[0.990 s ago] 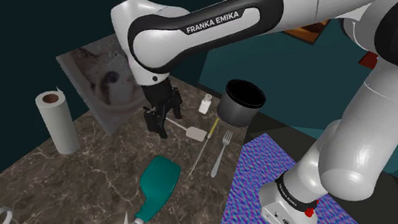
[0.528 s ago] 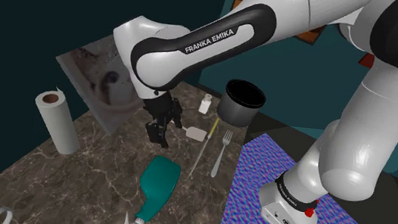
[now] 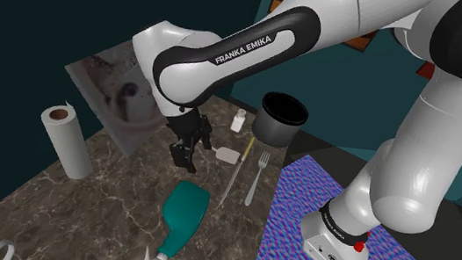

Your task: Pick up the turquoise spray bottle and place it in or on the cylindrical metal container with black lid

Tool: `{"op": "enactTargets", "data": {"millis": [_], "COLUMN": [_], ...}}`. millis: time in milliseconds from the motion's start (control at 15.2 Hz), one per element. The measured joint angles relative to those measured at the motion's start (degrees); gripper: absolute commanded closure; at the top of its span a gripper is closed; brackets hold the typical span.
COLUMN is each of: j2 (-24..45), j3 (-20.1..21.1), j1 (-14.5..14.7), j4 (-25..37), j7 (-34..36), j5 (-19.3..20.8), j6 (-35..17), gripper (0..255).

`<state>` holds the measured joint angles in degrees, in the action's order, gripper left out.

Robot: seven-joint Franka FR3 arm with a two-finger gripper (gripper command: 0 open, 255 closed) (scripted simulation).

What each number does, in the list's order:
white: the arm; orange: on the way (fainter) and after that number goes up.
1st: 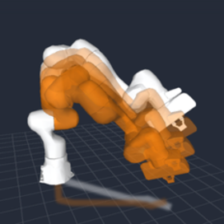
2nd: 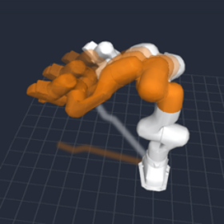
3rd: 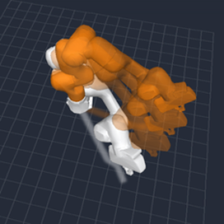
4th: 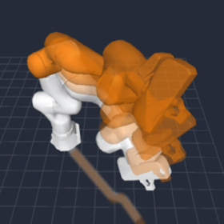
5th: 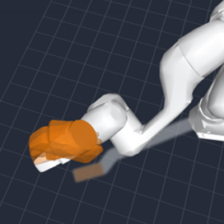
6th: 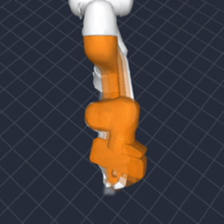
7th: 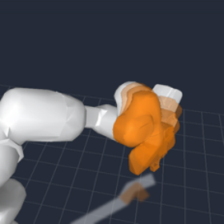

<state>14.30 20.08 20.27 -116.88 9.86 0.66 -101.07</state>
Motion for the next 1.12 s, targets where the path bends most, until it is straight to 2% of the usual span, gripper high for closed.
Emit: {"op": "enactTargets", "data": {"millis": [594,660,858,1122], "j2": [0.0,0.0,-0.1,-0.3], "j3": [0.0,0.0,1.2,4.9], "j1": [0.0,0.0,0.7,2.9], "j4": [0.0,0.0,-1.1,-4.7], "j7": [0.0,0.0,-3.4,-14.2], "j5": [0.0,0.0,1.0,3.8], "j6": [0.0,0.0,-2.8,-12.2], "gripper": [255,0,0,0]}}
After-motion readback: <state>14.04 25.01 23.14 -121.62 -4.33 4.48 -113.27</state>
